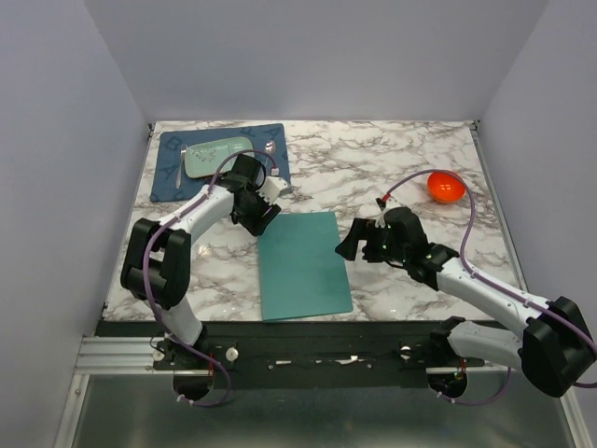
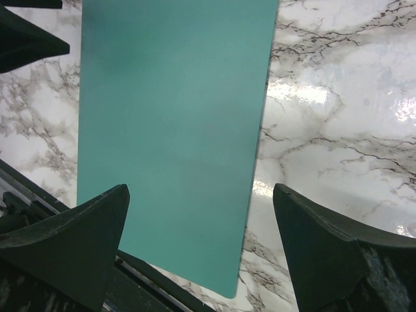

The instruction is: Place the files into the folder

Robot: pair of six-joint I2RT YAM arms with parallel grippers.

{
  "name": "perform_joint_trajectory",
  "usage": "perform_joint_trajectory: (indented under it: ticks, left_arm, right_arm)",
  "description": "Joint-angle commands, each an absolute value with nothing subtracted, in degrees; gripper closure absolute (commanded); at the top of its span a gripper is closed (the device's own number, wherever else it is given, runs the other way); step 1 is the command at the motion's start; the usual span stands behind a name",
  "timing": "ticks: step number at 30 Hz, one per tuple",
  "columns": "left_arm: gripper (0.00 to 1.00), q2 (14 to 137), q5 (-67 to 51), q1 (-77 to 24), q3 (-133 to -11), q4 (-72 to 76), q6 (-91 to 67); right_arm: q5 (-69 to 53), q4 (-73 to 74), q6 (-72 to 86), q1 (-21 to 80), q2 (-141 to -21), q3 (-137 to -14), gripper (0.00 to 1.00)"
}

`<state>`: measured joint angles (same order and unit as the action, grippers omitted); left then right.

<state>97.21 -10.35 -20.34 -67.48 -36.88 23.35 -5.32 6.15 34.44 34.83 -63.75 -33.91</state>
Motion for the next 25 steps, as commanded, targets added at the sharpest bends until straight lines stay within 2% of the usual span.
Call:
perform_joint_trajectory:
  ticks: [1, 7, 10, 17, 25]
  left_arm:
    - [0.31, 95.89, -13.71, -20.30, -70.57, -38.84, 21.27]
    - [0.28, 88.87, -18.71, -17.41, -72.60, -42.80, 17.68]
    - [0.21, 84.30, -22.32, -15.56, -70.68, -43.77, 16.35]
    - [0.02, 74.98, -22.24, -14.85, -64.79, -43.59, 15.03]
    - [0.01, 71.63, -23.20, -14.15, -63.37, -43.07, 12.22]
  right_arm:
    - [-3.26, 7.47, 33.05, 35.16, -63.37, -35.15, 0.00]
    - [-1.41, 10.01, 31.29, 35.16, -63.46, -38.40, 0.00]
    - [-1.84, 10.63, 30.32, 35.16, -62.58, -39.29, 0.00]
    - [-2.28, 10.46, 28.74, 35.16, -60.03, -39.11, 0.00]
    - [-2.99, 10.81, 27.16, 35.24, -58.71, -38.67, 0.00]
